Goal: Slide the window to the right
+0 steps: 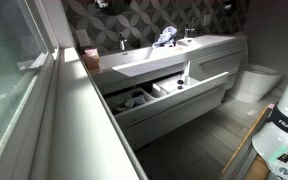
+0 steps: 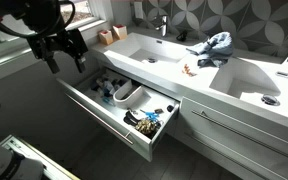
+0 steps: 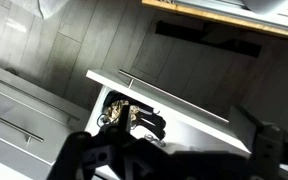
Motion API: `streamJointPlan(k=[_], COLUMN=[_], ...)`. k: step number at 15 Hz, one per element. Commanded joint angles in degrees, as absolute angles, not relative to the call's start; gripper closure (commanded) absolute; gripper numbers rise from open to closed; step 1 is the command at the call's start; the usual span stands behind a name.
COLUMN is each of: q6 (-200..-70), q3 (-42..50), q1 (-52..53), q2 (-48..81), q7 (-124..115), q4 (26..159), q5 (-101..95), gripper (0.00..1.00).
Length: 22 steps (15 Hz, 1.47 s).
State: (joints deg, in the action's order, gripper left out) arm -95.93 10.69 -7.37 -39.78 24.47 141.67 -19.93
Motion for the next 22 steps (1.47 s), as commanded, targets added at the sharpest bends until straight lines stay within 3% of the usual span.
streamJointPlan(k=[1, 22], q6=[-95.6, -95.2], q3=[11.5, 10.0], q1=[-6.2, -2.5], q2=[-39.9, -40.8], q7=[23.9, 26.3], q4=[141.5, 139.7], q5=[-20.4, -18.9], gripper=[0.00, 0.00])
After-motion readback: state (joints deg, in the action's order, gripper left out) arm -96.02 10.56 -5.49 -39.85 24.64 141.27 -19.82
